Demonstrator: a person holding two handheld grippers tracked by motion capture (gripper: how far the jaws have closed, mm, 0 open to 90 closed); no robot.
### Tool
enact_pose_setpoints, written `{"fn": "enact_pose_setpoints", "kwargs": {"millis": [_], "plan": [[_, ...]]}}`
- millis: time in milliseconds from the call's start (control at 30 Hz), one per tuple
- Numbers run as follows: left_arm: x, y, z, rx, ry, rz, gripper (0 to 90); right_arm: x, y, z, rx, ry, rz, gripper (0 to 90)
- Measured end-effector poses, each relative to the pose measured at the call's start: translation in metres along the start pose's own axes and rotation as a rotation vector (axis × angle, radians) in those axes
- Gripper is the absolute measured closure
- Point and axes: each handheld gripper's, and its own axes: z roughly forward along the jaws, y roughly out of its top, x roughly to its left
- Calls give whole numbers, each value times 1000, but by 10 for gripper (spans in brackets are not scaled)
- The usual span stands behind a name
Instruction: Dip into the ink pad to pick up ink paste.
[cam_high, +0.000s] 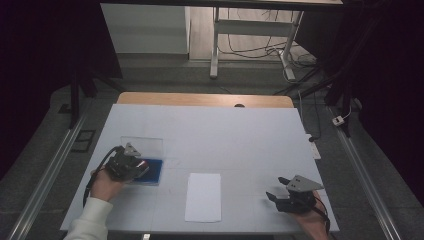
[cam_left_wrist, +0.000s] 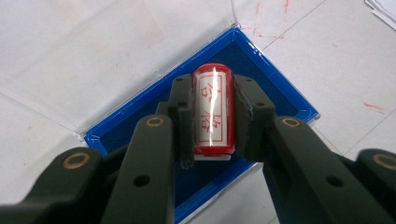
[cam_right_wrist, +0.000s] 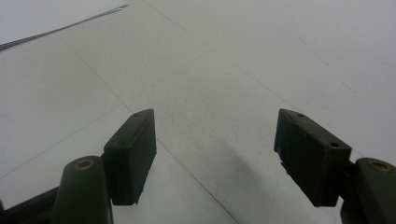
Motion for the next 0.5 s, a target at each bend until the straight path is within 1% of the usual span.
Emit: {"fn": "enact_pose_setpoints", "kwargs": {"millis": [100, 167, 300, 433, 500], "plan": [[-1, 0, 0, 0, 6, 5, 705, 0, 0, 0, 2, -5, 0, 290], [-3, 1, 0, 5, 17, 16, 705, 0, 0, 1, 3, -4, 1, 290], [-2, 0, 1, -1, 12, 14, 705, 1, 1, 1, -7, -1, -6, 291], [-1, -1, 1, -7, 7, 8, 704, 1, 1, 1, -2, 0, -10, 292], [0, -2, 1, -11, 4, 11, 704, 1, 1, 1, -4, 0, -9, 293]]}}
